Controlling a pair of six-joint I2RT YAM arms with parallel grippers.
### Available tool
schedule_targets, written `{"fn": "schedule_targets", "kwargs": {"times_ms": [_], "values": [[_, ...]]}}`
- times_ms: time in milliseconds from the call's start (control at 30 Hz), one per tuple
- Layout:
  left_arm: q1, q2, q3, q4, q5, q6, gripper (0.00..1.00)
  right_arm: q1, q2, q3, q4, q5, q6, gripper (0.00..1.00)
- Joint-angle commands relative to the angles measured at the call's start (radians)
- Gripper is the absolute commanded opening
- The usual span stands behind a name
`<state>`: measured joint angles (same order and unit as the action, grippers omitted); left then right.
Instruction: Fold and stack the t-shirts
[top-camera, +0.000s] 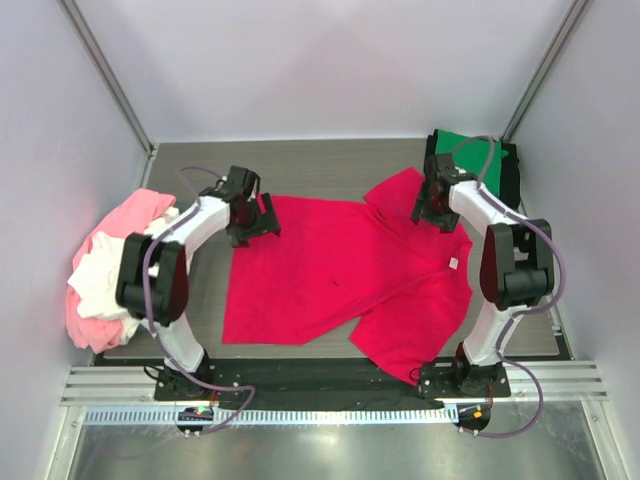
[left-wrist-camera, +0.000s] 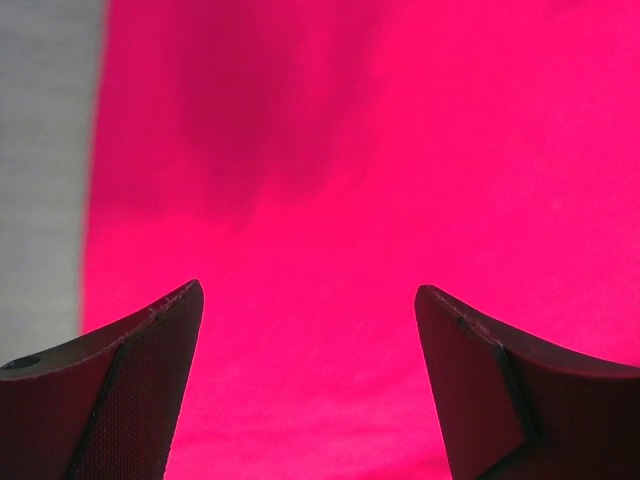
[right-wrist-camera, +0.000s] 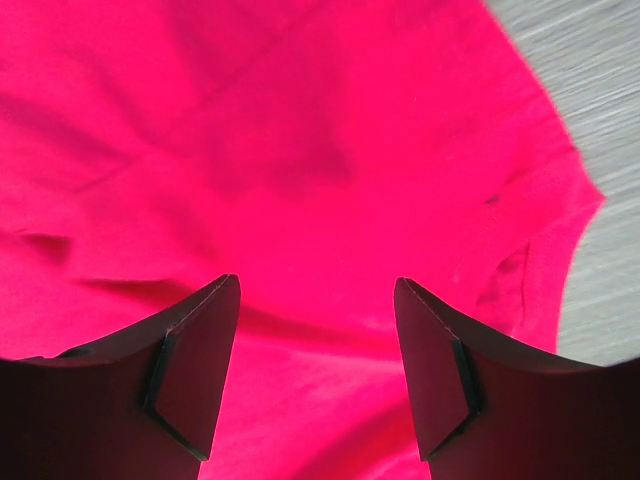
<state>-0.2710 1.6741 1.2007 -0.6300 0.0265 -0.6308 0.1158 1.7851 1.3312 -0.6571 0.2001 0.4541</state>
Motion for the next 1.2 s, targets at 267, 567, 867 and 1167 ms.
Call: {"fn": "schedule_targets", "kwargs": {"times_ms": [267,567,867,1167], "values": [[0.032,0.361,0.234,-0.007,-0.092,-0.073,0.86,-0.007,0.281,0.182,-0.015,-0.056,-0.023,0.69],[0.194,0.478,0.383,-0.042,-0.097,-0.093,0.86,0.042,0.598,0.666,-0.071,-0.168,-0.038,0.69],[0.197,0.524,0.680,-0.157,-0.051,-0.014,0.88,0.051,0.723,1.059,-0.157,-0.286,-0.078,0.70],[0.119,0.074,0.392,-0.186,-0.139,-0.007,0.93,0.093,0.271,0.664,-0.127,-0.127,-0.082,0.72]]}}
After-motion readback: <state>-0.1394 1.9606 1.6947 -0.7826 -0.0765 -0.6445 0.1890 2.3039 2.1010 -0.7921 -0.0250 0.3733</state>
